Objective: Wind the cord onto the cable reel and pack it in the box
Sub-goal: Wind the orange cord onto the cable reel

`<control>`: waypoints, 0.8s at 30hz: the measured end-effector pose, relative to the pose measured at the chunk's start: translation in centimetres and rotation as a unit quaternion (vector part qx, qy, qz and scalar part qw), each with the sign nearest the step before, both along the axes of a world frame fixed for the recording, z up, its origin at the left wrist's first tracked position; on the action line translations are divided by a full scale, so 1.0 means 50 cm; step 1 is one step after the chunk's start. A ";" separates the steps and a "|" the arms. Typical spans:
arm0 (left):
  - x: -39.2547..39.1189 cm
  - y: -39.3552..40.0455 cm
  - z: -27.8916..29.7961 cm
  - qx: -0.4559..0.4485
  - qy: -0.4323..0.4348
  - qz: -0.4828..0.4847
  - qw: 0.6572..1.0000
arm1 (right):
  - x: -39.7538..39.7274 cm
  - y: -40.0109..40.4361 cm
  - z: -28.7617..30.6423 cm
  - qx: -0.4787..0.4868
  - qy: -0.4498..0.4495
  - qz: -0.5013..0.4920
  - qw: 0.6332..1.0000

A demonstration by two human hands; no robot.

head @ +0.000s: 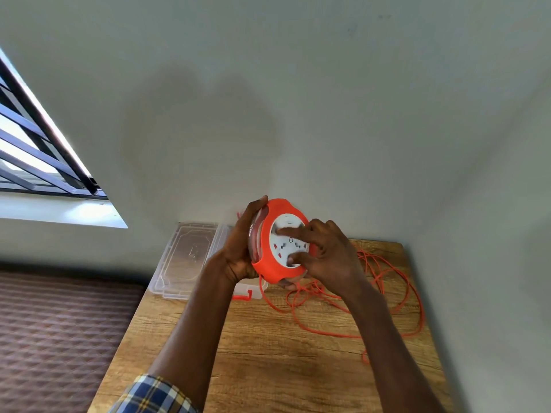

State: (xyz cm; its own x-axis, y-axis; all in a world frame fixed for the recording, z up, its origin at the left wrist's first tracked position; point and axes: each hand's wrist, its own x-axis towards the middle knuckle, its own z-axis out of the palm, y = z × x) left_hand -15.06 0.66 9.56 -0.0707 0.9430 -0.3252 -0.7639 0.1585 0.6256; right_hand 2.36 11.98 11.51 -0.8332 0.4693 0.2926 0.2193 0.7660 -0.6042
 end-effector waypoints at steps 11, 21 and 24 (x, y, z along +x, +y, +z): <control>-0.001 -0.001 0.001 0.015 -0.009 0.027 0.999 | -0.003 -0.004 0.002 0.012 0.043 -0.023 0.999; -0.020 -0.003 -0.013 0.000 0.005 -0.017 1.000 | -0.001 0.009 -0.017 0.058 0.053 0.094 0.992; -0.017 -0.001 -0.004 -0.007 0.010 -0.017 1.000 | -0.006 0.005 -0.033 0.065 0.059 0.045 0.995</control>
